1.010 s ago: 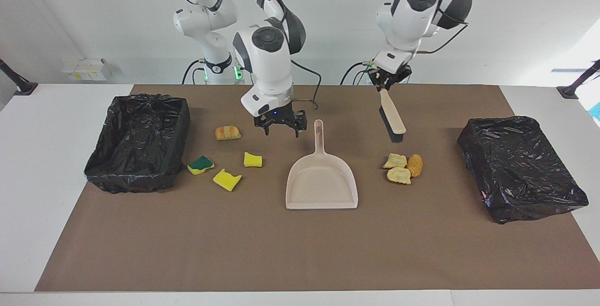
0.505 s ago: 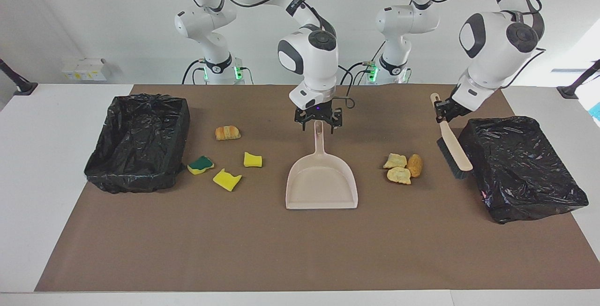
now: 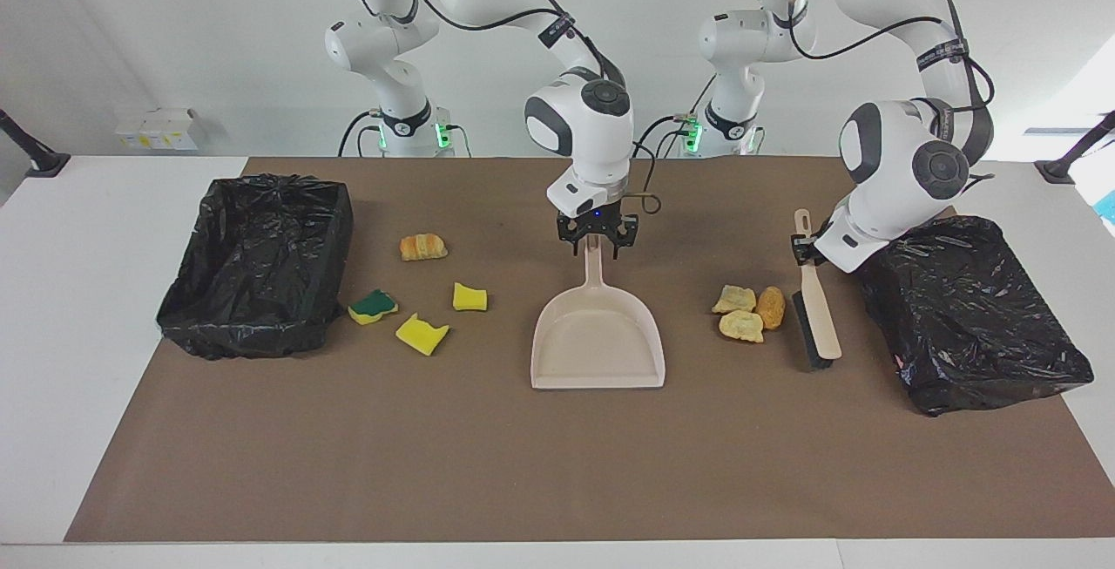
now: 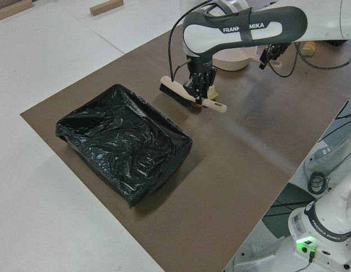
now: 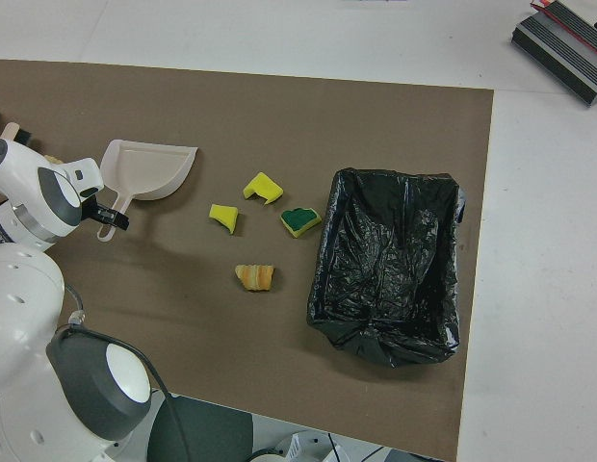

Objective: Sweep and dump trash in bin
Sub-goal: 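Place the brush behind the bread while the right gripper drags the dustpan closer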

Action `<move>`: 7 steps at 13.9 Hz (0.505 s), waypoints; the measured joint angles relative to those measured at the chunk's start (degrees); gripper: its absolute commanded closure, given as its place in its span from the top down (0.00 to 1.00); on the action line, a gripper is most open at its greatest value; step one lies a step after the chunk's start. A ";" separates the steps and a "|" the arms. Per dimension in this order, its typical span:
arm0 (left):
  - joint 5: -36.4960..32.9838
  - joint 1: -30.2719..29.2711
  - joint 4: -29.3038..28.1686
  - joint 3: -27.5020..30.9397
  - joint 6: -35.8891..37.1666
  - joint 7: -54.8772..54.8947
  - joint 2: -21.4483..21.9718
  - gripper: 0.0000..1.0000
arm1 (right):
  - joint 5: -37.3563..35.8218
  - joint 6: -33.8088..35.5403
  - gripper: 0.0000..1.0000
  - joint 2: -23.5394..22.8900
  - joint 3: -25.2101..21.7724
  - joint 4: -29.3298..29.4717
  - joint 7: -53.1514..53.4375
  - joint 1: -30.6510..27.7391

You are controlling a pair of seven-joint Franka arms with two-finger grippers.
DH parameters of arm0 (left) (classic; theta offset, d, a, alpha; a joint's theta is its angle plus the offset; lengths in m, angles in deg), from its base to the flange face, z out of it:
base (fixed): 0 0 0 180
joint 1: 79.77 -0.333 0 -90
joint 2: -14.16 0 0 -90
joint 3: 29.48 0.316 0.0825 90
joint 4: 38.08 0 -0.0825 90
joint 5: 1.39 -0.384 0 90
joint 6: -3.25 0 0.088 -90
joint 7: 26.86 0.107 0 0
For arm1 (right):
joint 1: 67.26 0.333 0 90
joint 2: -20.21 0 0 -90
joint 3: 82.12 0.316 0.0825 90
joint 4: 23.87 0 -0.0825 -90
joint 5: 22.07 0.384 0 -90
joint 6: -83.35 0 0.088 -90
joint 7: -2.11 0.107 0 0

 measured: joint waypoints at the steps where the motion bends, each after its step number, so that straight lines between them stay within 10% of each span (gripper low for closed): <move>1: 0.01 0.56 -0.20 -0.07 0.00 0.01 0.03 0.00 | -0.53 0.03 0.00 0.02 0.00 0.00 0.00 0.03; 7: 4.89 3.67 -6.05 -0.37 -1.87 -3.66 2.63 0.00 | -1.29 5.11 0.00 1.78 -0.24 1.67 -1.51 0.07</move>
